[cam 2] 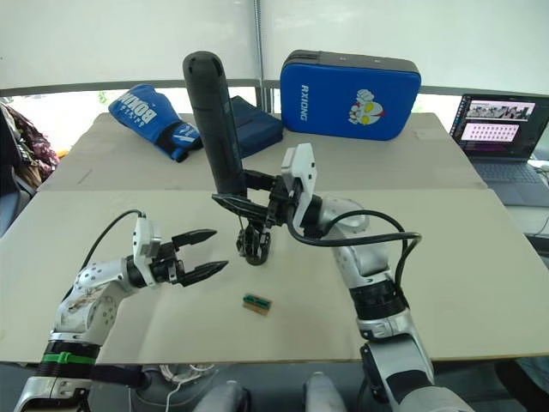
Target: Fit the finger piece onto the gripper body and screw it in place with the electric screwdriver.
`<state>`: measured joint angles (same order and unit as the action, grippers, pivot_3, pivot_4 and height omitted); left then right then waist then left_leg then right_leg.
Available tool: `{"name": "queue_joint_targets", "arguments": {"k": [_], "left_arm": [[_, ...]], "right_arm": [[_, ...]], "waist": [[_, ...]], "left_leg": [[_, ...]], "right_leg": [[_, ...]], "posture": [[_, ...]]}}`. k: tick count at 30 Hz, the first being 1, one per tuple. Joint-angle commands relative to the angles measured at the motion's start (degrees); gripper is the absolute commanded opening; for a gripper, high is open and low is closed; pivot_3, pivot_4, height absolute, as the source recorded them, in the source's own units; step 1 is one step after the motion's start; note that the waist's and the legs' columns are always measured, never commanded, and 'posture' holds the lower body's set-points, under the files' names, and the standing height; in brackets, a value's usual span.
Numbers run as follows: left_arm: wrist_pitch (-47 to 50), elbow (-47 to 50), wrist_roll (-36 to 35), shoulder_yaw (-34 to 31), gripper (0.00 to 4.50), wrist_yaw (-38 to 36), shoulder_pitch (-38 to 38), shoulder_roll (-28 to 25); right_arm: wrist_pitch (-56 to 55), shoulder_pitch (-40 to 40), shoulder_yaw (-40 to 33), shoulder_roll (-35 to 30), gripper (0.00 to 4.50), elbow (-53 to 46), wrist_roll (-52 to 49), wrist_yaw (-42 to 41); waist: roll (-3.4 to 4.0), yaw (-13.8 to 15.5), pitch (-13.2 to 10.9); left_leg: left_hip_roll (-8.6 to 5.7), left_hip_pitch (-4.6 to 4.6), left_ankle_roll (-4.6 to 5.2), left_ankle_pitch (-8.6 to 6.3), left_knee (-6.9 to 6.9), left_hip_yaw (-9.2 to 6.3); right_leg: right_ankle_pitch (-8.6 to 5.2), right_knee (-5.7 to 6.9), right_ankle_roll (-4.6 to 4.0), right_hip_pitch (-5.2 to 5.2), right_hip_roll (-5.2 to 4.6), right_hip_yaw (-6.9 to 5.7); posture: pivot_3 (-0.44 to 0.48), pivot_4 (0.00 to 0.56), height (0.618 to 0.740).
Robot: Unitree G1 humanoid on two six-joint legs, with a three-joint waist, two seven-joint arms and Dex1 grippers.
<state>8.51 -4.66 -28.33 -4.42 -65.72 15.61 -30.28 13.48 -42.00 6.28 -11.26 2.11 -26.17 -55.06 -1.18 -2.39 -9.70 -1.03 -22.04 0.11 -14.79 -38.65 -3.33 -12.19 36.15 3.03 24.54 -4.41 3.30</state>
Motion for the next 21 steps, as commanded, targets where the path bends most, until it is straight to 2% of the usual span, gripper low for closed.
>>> {"name": "queue_joint_targets", "arguments": {"k": [1,21], "left_arm": [[-0.55,2.29,-0.07,-0.24,4.50,0.30,-0.02,-0.18],[-0.55,2.87,-0.09,-0.16,4.50,0.20,-0.82,-0.36]], "right_arm": [[-2.17,-0.57,-0.54,0.85,1.93,-1.63,-0.95,-0.52],[-2.27,0.17,-0.58,1.07,1.93,-0.85,0.12,-1.27]], "waist": [[0.00,0.03,0.00],[0.00,-0.02,0.00]], "left_leg": [[0.00,0.00,0.00,0.00,0.00,0.00],[0.00,0.00,-0.02,-0.01,0.00,-0.01]], "right_leg": [[0.00,0.00,0.00,0.00,0.00,0.00],[0.00,0.00,0.00,0.01,0.00,0.00]], "posture": [[0.000,0.150,0.740],[0.000,0.150,0.740]]}}
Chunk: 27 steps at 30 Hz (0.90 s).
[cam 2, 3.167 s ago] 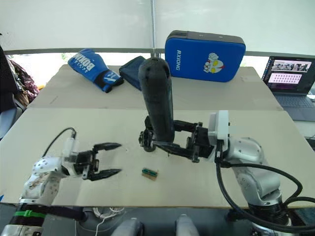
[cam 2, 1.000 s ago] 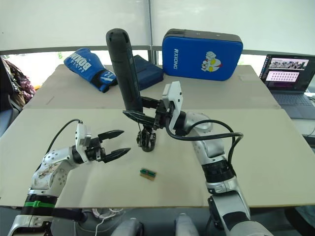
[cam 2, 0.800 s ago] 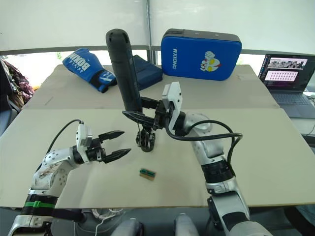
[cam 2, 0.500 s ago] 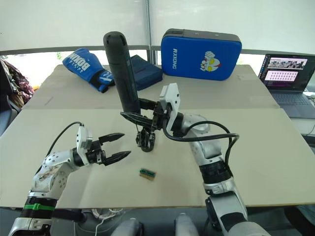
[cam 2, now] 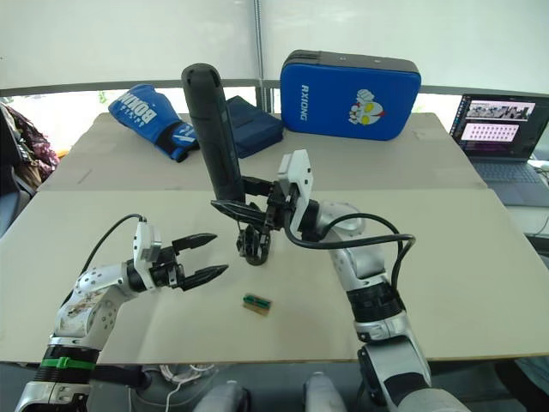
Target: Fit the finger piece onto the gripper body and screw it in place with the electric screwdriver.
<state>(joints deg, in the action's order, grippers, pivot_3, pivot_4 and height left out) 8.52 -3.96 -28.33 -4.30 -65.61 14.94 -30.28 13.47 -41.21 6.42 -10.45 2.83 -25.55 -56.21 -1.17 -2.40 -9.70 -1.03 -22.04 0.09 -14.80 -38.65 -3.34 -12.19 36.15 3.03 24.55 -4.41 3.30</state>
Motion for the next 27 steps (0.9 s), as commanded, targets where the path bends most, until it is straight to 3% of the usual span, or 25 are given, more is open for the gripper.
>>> {"name": "queue_joint_targets", "arguments": {"k": [1,27], "left_arm": [[-0.55,2.18,-0.09,-0.27,4.50,0.07,-0.16,-0.37],[-0.72,2.34,0.01,0.34,4.50,-0.03,-0.69,-0.28]], "right_arm": [[-2.29,-0.60,-0.72,0.27,1.93,-1.54,-0.46,-0.10],[-2.38,-0.88,-1.50,-1.01,1.93,-1.42,-0.79,-0.90]], "waist": [[0.00,0.00,0.00],[0.00,0.02,0.00]], "left_leg": [[0.00,0.00,0.00,0.00,0.00,0.00],[0.00,0.00,0.00,0.00,0.00,0.00]], "right_leg": [[0.00,0.00,0.00,0.00,0.00,0.00],[0.00,0.00,0.00,0.00,0.00,0.00]], "posture": [[0.000,0.150,0.740],[0.000,0.150,0.740]]}}
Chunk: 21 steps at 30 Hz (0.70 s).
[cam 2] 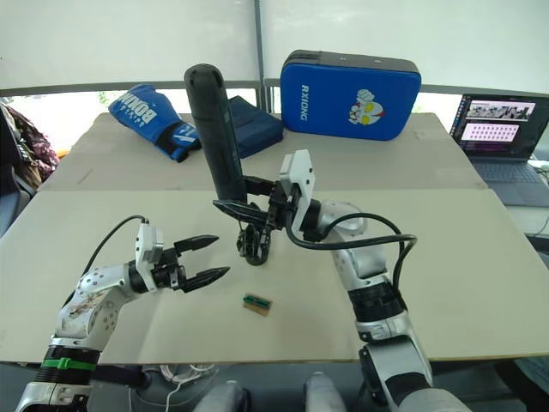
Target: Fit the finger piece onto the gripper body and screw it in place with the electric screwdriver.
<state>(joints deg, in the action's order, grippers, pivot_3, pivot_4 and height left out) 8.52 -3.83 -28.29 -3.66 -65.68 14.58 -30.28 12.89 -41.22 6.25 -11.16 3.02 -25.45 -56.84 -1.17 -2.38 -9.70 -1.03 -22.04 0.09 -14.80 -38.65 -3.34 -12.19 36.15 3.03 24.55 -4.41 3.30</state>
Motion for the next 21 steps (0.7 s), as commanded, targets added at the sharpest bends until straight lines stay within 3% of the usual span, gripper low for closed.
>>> {"name": "queue_joint_targets", "arguments": {"k": [1,21], "left_arm": [[-0.73,2.20,-0.02,-0.28,4.50,0.04,-0.34,-0.26],[-4.40,-2.24,0.81,-0.56,4.50,-2.22,-1.10,-0.06]], "right_arm": [[-1.77,-0.88,-1.33,-0.33,1.93,-1.63,-0.93,-0.33],[-1.11,-0.88,-1.51,-1.22,1.93,-2.35,-1.46,-0.75]], "waist": [[0.00,0.00,0.00],[0.00,0.00,0.00]], "left_leg": [[0.00,0.00,0.00,0.00,0.00,0.00],[0.00,0.00,0.00,0.00,0.00,0.00]], "right_leg": [[0.00,0.00,0.00,0.00,0.00,0.00],[0.00,0.00,0.00,0.00,0.00,0.00]], "posture": [[0.000,0.150,0.740],[0.000,0.150,0.740]]}}
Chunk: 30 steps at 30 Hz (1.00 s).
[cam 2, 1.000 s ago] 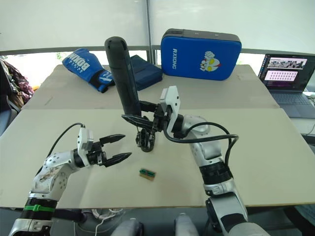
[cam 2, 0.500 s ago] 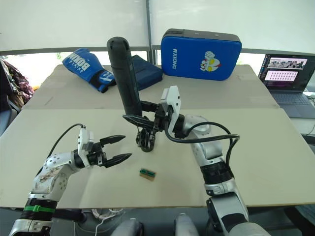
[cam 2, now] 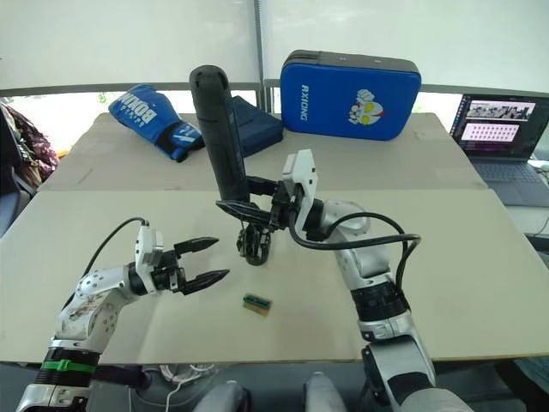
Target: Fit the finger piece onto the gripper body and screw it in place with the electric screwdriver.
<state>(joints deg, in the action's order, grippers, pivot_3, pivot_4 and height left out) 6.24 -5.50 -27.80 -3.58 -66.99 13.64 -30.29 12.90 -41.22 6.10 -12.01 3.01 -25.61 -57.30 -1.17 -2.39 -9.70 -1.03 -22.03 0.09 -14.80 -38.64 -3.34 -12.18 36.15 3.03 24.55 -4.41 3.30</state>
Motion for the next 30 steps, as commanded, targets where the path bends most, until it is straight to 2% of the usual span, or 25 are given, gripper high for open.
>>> {"name": "queue_joint_targets", "arguments": {"k": [1,9,21,30], "left_arm": [[-2.52,-0.94,0.39,-0.62,4.50,-1.06,-0.22,0.01],[-3.50,-1.10,0.56,-0.37,4.50,-1.30,-0.73,0.44],[0.67,5.32,-0.24,-0.05,4.50,1.52,-1.68,0.34],[0.91,4.54,0.05,0.03,4.50,1.46,-0.96,0.68]], "right_arm": [[-1.08,-0.87,-1.37,-0.44,1.93,-2.38,-1.32,-0.33],[-1.25,-0.81,-0.80,-0.36,1.93,-2.21,-1.08,-0.31],[-0.03,-0.71,0.27,-0.46,1.93,-2.80,-1.25,-1.27],[0.83,-1.45,0.55,-0.39,1.93,-1.73,-0.97,-1.47]], "waist": [[0.00,0.06,0.00],[0.00,0.09,0.00],[0.00,0.03,0.00],[0.00,0.03,0.00]], "left_leg": [[0.00,0.00,0.00,0.00,0.00,0.00],[-0.01,0.00,0.00,0.00,0.00,0.00],[0.00,0.00,0.00,0.00,0.00,-0.02],[0.00,0.00,0.00,0.00,0.00,-0.02]], "right_leg": [[0.00,0.00,0.00,0.00,0.00,0.00],[0.00,0.00,0.00,0.00,-0.01,0.00],[0.00,0.00,0.00,-0.01,-0.01,0.00],[0.00,0.00,0.00,0.00,-0.01,0.00]], "posture": [[0.000,0.150,0.740],[0.000,0.150,0.740],[0.000,0.150,0.740],[0.000,0.150,0.740]]}}
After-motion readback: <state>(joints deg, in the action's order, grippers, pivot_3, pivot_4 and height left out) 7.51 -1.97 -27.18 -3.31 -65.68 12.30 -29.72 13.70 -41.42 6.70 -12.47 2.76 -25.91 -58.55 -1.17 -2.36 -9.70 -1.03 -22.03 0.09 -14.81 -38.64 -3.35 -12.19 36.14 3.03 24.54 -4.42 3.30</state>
